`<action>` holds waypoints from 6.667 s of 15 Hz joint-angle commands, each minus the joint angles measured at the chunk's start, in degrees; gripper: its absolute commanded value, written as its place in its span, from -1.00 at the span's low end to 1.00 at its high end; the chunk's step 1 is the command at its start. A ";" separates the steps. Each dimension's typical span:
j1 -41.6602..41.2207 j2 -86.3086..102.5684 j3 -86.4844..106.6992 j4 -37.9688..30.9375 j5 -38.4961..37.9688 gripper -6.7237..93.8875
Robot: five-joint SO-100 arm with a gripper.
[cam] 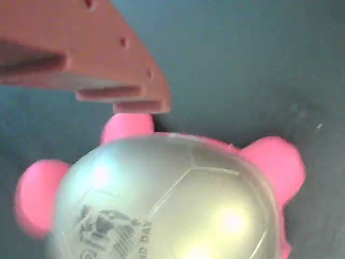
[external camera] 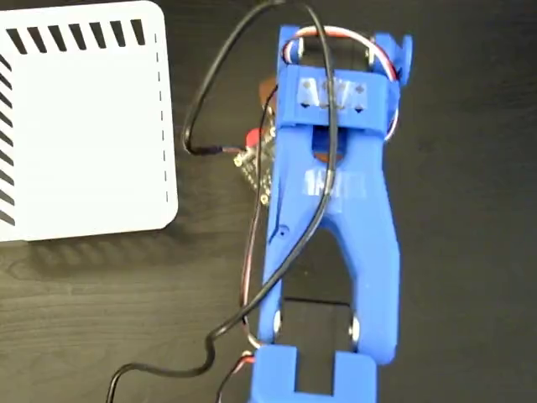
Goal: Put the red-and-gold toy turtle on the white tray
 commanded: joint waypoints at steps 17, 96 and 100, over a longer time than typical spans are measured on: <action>3.16 -0.26 13.18 -18.98 -0.35 0.26; -35.86 -12.39 -60.82 12.13 48.69 -0.87; -30.06 -1.32 -63.81 11.69 50.63 -0.87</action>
